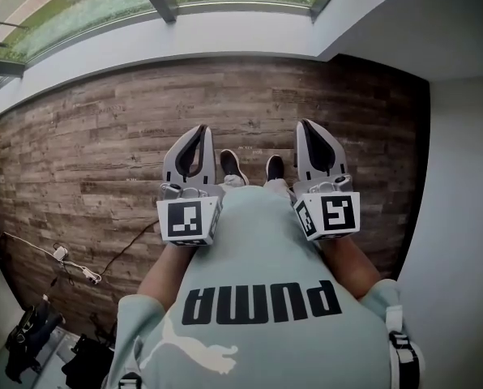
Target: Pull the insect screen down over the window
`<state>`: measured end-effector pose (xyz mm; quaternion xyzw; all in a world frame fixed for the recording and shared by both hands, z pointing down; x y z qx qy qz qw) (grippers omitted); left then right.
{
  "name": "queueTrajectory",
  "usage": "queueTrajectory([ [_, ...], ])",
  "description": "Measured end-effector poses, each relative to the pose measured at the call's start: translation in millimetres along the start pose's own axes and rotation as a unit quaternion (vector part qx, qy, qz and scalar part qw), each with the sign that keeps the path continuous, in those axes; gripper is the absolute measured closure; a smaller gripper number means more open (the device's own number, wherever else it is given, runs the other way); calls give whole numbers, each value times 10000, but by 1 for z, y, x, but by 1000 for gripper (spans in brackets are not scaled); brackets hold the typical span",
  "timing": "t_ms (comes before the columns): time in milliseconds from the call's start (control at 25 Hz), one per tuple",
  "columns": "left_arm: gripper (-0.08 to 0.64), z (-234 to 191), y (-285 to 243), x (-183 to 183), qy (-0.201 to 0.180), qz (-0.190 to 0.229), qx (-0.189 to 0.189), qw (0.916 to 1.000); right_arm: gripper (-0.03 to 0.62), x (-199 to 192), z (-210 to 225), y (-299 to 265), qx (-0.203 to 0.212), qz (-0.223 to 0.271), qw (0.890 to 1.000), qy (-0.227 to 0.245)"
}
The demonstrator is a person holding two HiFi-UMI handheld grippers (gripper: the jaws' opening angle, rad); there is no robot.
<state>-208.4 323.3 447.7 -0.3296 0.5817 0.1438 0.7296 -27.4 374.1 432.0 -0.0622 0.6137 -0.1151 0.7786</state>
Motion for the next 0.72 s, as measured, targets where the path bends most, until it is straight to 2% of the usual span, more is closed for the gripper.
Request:
queueTrajectory([
  [400, 548, 30, -16, 19, -74, 50, -116, 9999, 588, 15, 29, 19, -148, 168, 9997, 74],
  [720, 547, 35, -29, 30, -78, 220, -272, 9994, 588, 21, 38, 18, -213, 222, 9995, 81],
])
Point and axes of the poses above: the fingertips, and each gripper's own axes: y backward along the fingers, z to its right, x out of its top, the point moved 3 cm from there along y, backward along the fingers, and after that the axes turned 10 degrees about -y, right-handed, at the moved point
